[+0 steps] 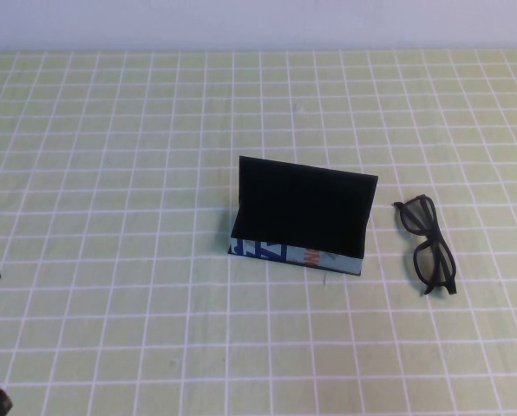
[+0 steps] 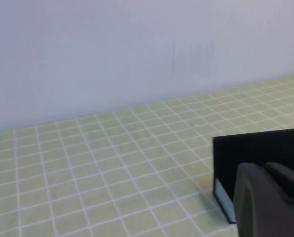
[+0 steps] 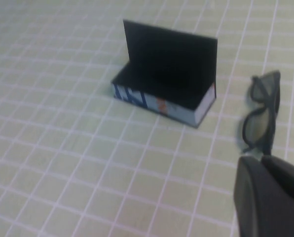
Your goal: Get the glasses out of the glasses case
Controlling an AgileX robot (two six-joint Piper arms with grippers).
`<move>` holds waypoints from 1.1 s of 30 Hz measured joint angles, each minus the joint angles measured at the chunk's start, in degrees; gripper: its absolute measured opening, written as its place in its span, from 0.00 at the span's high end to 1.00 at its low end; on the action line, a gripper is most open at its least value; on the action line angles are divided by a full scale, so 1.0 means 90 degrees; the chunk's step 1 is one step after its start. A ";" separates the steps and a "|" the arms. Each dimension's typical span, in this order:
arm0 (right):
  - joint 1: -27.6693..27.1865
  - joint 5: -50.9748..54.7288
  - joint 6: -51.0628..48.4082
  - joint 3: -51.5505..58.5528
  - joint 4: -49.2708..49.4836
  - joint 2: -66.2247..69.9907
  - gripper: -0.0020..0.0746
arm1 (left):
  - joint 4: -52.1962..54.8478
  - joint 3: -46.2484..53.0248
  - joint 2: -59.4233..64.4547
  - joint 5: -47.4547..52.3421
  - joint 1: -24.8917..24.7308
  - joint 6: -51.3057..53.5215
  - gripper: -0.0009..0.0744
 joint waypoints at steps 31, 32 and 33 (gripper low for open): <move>0.0000 -0.3345 -0.2555 0.2183 0.2754 -0.0041 0.99 | -0.0934 0.2276 -0.0513 -0.0939 0.0000 0.0118 0.99; 0.0000 -0.3327 -0.2555 0.2183 0.2754 -0.0041 0.99 | -0.0943 0.2276 -0.0513 -0.0927 0.0000 0.0118 0.99; 0.0000 -0.3280 -0.2555 0.2183 0.2754 -0.0041 0.99 | -0.0943 0.2276 -0.0513 -0.0926 0.0000 0.0118 0.99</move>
